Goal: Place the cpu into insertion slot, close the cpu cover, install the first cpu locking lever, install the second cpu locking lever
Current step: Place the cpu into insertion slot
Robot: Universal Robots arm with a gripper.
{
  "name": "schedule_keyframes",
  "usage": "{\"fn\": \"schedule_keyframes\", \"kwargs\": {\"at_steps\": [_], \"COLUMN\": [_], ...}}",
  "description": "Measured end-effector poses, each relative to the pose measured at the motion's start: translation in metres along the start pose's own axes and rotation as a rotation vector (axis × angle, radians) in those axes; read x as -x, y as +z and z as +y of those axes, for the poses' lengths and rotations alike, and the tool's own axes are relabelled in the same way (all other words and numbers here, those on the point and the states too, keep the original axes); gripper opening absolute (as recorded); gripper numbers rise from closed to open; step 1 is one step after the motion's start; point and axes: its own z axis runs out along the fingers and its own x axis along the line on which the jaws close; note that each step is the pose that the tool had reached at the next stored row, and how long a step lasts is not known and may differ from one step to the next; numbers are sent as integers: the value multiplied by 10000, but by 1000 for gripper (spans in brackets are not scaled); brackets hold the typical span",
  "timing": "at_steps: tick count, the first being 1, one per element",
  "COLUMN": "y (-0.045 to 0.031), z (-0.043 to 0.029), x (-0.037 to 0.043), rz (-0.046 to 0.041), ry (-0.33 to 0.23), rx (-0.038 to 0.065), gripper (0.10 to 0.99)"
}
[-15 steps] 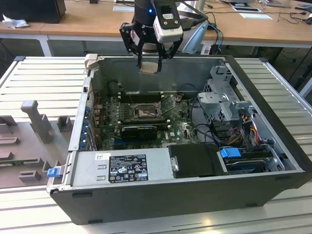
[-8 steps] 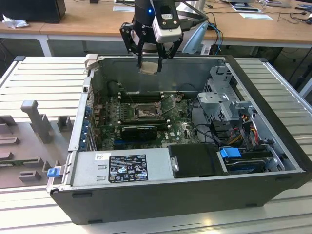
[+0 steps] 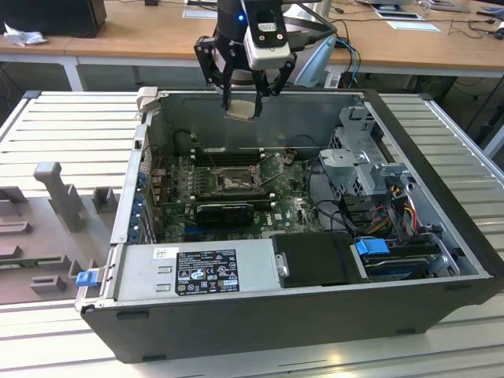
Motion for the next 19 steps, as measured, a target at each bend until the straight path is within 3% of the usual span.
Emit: {"fn": "schedule_keyframes", "kwargs": {"at_steps": [7,14,19], "y": [10,24,50], "z": [-1,-2,-4], "x": [0,1,1], "rz": [-55,-148,-274], "ry": [612,1648,3061], "rx": [12,33,60], "gripper": [529,529,529]}}
